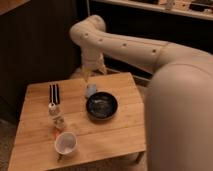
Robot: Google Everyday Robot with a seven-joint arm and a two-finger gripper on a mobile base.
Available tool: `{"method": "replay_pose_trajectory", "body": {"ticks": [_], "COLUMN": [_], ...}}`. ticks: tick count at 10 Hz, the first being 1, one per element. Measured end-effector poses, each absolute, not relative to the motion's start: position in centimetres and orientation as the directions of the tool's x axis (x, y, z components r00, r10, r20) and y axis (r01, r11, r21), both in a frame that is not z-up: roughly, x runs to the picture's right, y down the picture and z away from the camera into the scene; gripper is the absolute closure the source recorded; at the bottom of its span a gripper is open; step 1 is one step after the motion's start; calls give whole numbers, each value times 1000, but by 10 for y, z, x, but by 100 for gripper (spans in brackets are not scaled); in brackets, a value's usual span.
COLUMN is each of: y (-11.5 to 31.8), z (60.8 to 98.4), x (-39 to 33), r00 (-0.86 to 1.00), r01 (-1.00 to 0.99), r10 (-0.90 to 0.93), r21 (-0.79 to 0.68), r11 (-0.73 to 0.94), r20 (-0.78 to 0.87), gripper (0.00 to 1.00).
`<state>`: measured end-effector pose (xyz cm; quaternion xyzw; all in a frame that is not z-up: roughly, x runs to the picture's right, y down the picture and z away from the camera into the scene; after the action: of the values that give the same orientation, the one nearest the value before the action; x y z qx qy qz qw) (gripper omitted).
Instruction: Move the arm in a circular motion
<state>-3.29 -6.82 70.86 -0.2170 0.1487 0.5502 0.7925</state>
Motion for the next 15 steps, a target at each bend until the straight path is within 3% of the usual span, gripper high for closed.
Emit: {"method": "replay_pose_trajectory", "body": {"ticks": [4,7,11,15], "y": [-41,-2,68,88], "z": [679,648,607,610], "x": [57,73,16,-59], "r00": [178,137,224,369], "r01": [-984,-990,-973,-929], "r10": [848,846,802,743], "r21": [-73,-39,-88,-203], "r11": [164,137,211,310], "r20": [-499,-515,-554,-557], "gripper": [35,35,35,35]}}
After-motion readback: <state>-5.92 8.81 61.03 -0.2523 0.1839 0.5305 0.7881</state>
